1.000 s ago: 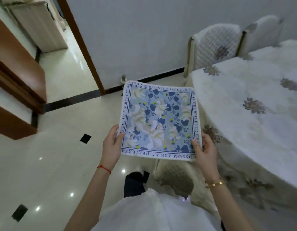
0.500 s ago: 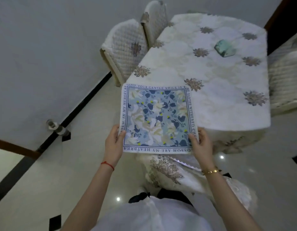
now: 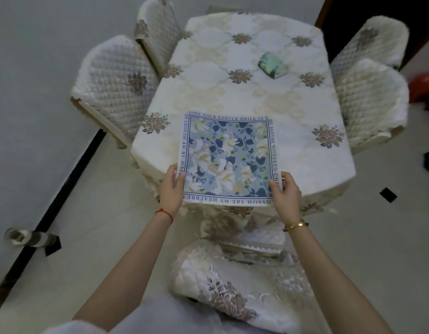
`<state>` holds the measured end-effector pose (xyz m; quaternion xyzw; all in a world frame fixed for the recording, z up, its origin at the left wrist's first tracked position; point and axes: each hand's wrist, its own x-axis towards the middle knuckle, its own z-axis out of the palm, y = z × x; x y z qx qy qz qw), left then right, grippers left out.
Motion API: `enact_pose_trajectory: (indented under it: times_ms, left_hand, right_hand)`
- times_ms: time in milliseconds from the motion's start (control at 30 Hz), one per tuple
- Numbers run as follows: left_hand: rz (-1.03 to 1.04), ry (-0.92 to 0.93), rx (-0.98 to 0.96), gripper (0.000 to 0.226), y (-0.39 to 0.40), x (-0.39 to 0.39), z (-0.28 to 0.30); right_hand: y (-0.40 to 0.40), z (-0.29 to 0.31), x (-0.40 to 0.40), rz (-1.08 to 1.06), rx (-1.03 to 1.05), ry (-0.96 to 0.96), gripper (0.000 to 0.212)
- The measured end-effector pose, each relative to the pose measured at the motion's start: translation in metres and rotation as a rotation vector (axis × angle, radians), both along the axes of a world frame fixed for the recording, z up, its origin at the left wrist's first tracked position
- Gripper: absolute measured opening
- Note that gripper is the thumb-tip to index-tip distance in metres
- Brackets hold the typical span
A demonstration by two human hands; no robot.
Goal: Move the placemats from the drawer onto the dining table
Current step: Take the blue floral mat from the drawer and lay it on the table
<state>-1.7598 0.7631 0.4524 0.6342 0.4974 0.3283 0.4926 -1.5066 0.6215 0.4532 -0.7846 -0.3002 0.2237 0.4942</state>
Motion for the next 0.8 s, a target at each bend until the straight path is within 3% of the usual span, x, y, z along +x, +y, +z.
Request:
enact_pose_trajectory:
  times_ms: [233, 567, 800]
  left_hand:
    - [-0.056, 0.105, -0.024, 0.033, 0.054, 0.047, -0.028]
    - [-0.119, 0.132, -0.039, 0.026, 0.091, 0.081, -0.075]
    - [-0.101, 0.236, -0.006, 0.028, 0.1, 0.08, -0.091]
  right_hand:
    - [0.037, -0.031, 0.033, -0.119, -0.096, -0.018, 0.019]
    - [0.068, -0.074, 0.053, -0.144, -0.209, -0.087, 0.016]
    - [0.066, -0.088, 0.055, -0.124, -0.254, -0.195, 0.026]
